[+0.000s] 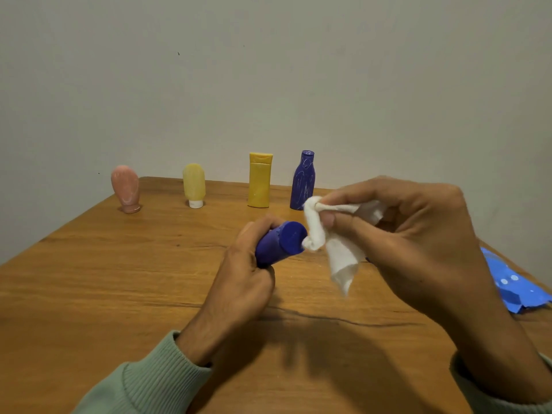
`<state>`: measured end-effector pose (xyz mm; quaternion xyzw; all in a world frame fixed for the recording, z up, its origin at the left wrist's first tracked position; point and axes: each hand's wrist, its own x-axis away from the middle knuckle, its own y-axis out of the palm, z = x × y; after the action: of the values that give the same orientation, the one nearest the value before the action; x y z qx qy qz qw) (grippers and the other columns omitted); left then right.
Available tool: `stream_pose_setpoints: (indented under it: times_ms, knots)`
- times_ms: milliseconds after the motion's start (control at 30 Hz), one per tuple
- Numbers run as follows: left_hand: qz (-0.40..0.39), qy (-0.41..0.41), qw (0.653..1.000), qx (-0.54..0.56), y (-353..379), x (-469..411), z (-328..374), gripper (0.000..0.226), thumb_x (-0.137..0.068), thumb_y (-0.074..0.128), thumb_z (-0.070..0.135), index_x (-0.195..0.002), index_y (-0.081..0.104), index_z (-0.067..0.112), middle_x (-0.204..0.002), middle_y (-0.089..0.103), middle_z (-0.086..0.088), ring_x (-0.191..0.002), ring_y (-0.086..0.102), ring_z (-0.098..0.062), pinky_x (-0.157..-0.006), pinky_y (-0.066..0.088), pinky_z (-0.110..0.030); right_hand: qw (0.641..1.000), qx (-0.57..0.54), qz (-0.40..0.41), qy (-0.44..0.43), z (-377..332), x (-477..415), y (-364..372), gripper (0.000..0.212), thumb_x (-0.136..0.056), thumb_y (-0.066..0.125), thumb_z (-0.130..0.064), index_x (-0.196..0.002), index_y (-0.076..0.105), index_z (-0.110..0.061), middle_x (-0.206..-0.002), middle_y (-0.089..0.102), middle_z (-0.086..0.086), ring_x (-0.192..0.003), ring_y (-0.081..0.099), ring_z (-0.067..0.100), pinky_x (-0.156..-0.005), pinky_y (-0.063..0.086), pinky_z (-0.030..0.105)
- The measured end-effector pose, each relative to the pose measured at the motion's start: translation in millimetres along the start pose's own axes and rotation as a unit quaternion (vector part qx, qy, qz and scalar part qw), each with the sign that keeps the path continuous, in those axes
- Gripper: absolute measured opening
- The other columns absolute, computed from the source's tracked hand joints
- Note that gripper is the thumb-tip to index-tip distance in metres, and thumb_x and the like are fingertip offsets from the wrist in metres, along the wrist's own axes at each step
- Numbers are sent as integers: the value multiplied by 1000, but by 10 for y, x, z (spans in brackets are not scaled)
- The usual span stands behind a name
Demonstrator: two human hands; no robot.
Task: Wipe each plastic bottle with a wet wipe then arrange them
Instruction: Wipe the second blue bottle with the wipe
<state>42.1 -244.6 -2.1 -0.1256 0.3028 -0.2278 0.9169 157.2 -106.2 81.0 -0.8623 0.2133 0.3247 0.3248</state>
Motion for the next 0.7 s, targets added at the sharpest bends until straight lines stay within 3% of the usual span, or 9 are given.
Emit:
stream_pose_setpoints:
  times_ms: [67, 100, 167, 267, 333, 433, 567, 700]
  knots:
    - [-3, 14, 1000, 15, 3, 3, -13, 61, -81, 55, -17, -101, 59, 41, -103, 62, -3, -94, 62, -17, -81, 53, -36, 997, 9, -69, -14, -21, 16, 38, 15, -74, 77, -19, -87, 75, -26, -82, 70, -15, -80, 65, 4, -61, 51, 15]
    - [2, 23, 1000, 20, 9, 11, -13, 51, -83, 55, -9, -101, 60, 39, -102, 62, -4, -93, 62, -21, -80, 53, -39, 996, 26, -81, -30, -18, 23, 72, 14, -74, 78, -19, -87, 75, -25, -83, 70, -15, -81, 64, 2, -63, 50, 13]
    - [17, 18, 999, 20, 17, 10, -10, 50, -83, 49, 3, -101, 59, 48, -104, 62, -3, -96, 62, -19, -81, 53, -36, 995, 47, -61, -58, 15, 34, 148, 13, -76, 77, -20, -89, 74, -24, -85, 69, -16, -81, 63, 1, -65, 48, 11]
    - [15, -9, 1000, 14, 15, -10, -3, 87, -75, 51, -15, -98, 51, 70, -115, 61, 0, -106, 60, -15, -92, 51, -37, 995, 69, -10, -67, 68, 35, 210, 16, -78, 69, -27, -94, 69, -28, -87, 63, -20, -83, 61, 0, -69, 49, 12]
    - [19, -22, 999, 23, 9, 1, -3, 94, -75, 52, -21, -92, 52, 72, -113, 61, 1, -103, 59, -14, -86, 51, -31, 996, 62, -18, -57, 77, 29, 193, 17, -77, 68, -27, -94, 70, -28, -87, 64, -19, -85, 61, 1, -70, 49, 12]
    - [43, -31, 998, 35, 16, 17, 2, 87, -79, 60, -21, -88, 59, 65, -103, 59, 10, -96, 58, -6, -77, 45, -11, 996, 42, -55, -60, 70, 28, 166, 16, -77, 72, -23, -92, 73, -22, -88, 69, -13, -85, 63, 3, -69, 49, 12]
    - [24, -25, 999, 20, 6, -9, 19, 95, -72, 56, -21, -90, 51, 72, -109, 62, 2, -98, 59, -12, -82, 45, -25, 997, 56, -6, -60, 89, 15, 182, 17, -77, 67, -28, -93, 66, -32, -86, 62, -23, -84, 61, -1, -68, 48, 9]
    - [18, -18, 999, 38, 6, 29, 58, 92, -80, 56, -18, -90, 51, 73, -108, 62, -2, -98, 60, -17, -84, 51, -36, 996, 47, -42, -62, 71, 18, 166, 15, -76, 71, -25, -91, 73, -23, -88, 68, -13, -84, 63, 4, -69, 50, 14]
